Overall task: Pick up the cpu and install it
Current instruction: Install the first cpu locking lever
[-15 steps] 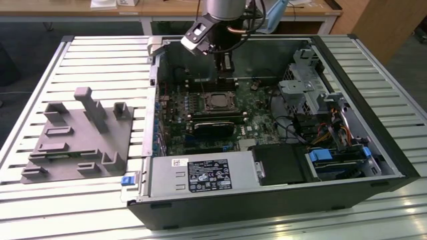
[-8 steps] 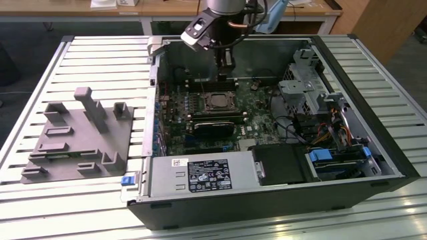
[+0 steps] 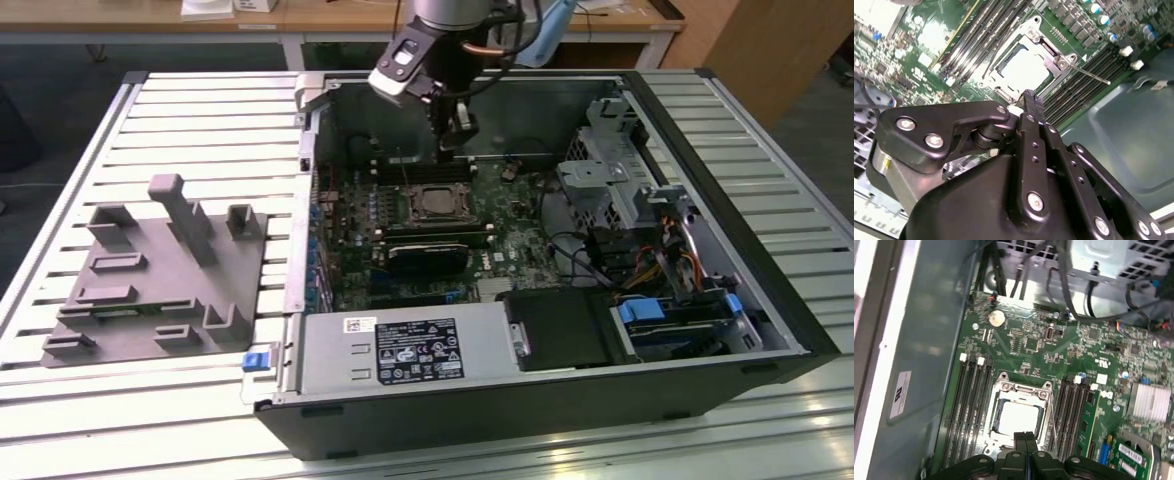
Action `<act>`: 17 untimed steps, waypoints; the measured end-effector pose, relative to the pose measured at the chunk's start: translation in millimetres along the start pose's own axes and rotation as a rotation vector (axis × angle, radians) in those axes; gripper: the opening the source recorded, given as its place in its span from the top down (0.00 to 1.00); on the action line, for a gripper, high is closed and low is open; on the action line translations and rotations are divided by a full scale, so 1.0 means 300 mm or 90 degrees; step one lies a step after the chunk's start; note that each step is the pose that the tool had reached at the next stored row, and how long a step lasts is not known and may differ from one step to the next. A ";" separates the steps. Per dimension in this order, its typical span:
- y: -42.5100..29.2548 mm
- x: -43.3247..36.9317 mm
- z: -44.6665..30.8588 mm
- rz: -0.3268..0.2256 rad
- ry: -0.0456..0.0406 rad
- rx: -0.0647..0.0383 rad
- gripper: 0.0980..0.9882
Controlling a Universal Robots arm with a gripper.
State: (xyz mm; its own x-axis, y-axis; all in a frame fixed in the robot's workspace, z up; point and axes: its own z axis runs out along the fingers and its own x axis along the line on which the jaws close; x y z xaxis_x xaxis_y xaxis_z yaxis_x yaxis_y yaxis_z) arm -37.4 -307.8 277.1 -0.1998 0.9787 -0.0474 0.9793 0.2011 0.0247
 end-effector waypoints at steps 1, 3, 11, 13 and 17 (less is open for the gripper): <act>0.000 0.000 0.000 -0.007 0.0001 0.000 0.99; 0.000 0.000 0.000 -0.021 0.0005 -0.001 0.99; -0.001 0.000 0.000 -0.081 0.0020 -0.004 0.99; -0.001 0.000 0.000 -0.087 0.0022 -0.004 0.99; -0.001 0.000 0.000 -0.106 0.0026 -0.005 0.99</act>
State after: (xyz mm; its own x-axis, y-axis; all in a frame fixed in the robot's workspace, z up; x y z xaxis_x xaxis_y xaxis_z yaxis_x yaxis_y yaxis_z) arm -37.6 -307.8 277.0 -0.3599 0.9318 -0.0474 0.9321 0.3613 0.0248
